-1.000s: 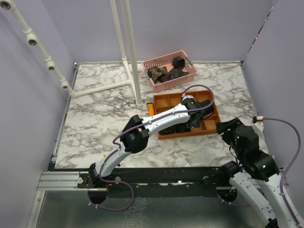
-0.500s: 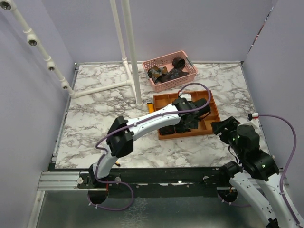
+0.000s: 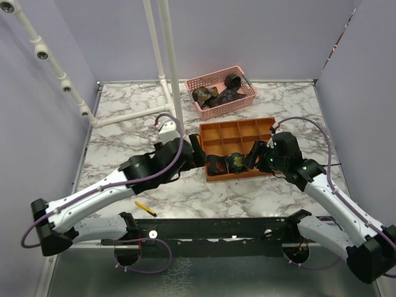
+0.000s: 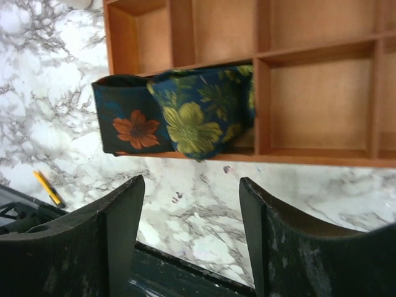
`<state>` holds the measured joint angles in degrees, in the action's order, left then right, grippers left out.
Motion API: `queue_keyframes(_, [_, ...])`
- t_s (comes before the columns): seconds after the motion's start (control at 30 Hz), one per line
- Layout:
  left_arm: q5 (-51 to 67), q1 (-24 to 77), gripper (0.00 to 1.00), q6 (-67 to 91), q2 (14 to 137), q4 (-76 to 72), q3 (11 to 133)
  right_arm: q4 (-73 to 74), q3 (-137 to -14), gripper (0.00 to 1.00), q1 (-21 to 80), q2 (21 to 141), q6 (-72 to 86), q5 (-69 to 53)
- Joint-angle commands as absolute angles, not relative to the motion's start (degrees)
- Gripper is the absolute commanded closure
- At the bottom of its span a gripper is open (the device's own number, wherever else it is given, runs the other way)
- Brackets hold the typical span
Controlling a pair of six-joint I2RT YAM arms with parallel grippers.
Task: Roll the ties
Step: Reset both arms
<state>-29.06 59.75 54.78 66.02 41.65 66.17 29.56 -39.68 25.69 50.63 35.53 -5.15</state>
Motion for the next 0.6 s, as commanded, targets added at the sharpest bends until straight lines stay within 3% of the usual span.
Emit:
queue_keyframes(0.0, [-33.43, 59.33, 0.01, 51.98, 51.97, 28.55, 52.72, 23.14, -45.13, 0.34, 29.44, 58.33, 31.73, -9.88])
queue_keyframes(0.23, [-35.54, 59.15, 0.02, 49.16, 37.89, 28.28, 43.75, 18.33, -47.33, 0.42, 34.19, 69.41, 33.70, -11.09])
queue_keyframes(0.57, [-35.69, 59.15, 0.01, 47.23, 38.19, 32.77, 43.01, 16.04, -41.72, 0.44, 30.93, 74.71, 38.58, -5.70])
